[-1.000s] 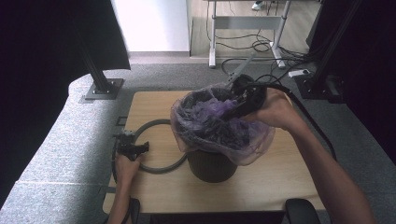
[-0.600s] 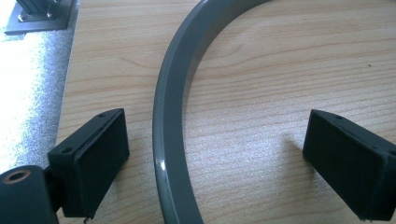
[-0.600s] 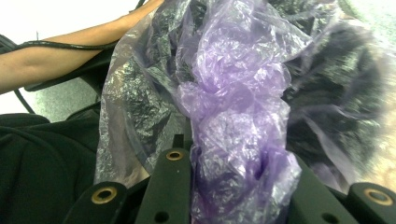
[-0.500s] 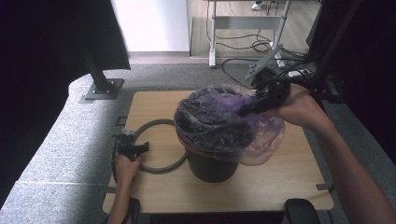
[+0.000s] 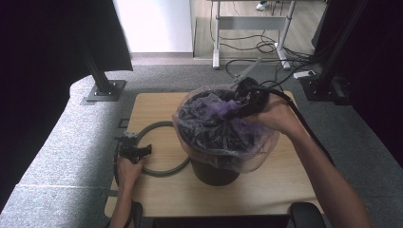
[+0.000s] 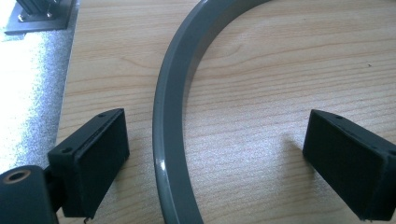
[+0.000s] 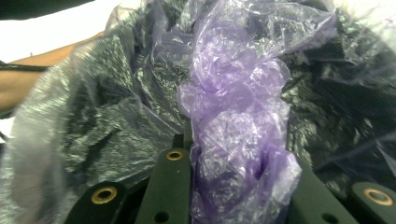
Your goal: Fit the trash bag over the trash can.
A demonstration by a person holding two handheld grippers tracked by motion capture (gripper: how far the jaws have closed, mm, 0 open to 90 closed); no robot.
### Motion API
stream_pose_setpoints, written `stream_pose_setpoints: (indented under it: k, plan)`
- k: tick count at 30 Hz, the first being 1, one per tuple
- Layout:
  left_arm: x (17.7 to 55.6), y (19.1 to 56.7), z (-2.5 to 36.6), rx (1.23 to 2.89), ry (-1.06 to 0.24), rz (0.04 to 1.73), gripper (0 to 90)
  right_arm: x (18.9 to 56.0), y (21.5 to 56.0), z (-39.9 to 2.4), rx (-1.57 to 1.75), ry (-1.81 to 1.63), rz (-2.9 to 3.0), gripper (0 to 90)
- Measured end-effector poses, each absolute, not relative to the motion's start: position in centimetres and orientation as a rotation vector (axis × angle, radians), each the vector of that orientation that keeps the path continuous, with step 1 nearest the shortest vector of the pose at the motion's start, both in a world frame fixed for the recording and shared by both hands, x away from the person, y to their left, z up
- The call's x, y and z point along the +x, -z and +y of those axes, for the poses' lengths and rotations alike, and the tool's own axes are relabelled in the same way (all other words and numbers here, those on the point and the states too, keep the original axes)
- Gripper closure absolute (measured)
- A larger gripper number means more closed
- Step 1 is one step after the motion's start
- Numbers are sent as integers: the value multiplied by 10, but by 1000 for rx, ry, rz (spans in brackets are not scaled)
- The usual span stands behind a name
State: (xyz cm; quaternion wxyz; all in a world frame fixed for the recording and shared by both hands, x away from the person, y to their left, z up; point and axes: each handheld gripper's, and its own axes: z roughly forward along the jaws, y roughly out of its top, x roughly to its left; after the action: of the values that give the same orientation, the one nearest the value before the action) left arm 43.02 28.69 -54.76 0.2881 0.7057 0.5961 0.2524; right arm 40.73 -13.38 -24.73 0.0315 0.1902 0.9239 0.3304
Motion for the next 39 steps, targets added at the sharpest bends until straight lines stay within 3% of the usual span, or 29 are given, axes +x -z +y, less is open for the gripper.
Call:
stream_pose_setpoints:
  k: [16,17,19,20,21,22,26,30,34,35,37,39]
  plan:
    - [430,548,287,1884,-673,1591,70,435,307,-79,598,-836,2913,752]
    - [430,548,287,1884,-673,1591,70,434,306,-81,592,-816,2907,724]
    - [430,548,287,1885,-673,1591,70,430,302,-87,584,-780,2908,570]
    - [430,548,287,1884,-673,1591,70,430,302,-87,584,-780,2908,570]
    - [430,548,287,1885,-673,1591,69,424,296,-96,580,-785,2892,411]
    - [430,548,287,1886,-673,1591,69,422,293,-101,588,-794,2893,355]
    - [430,548,287,1886,-673,1591,68,417,281,-119,621,-856,2869,256]
    - [430,548,287,1886,-673,1591,68,420,267,-122,644,-997,2822,271]
    - [430,548,287,1885,-673,1591,68,428,267,-104,684,-1018,2762,447]
    - [430,548,287,1885,-673,1591,68,428,267,-104,684,-1018,2762,447]
    - [430,548,287,1885,-673,1591,68,433,275,-89,653,-1035,2770,557]
    - [430,548,287,1884,-674,1591,69,439,287,-79,659,-983,2804,612]
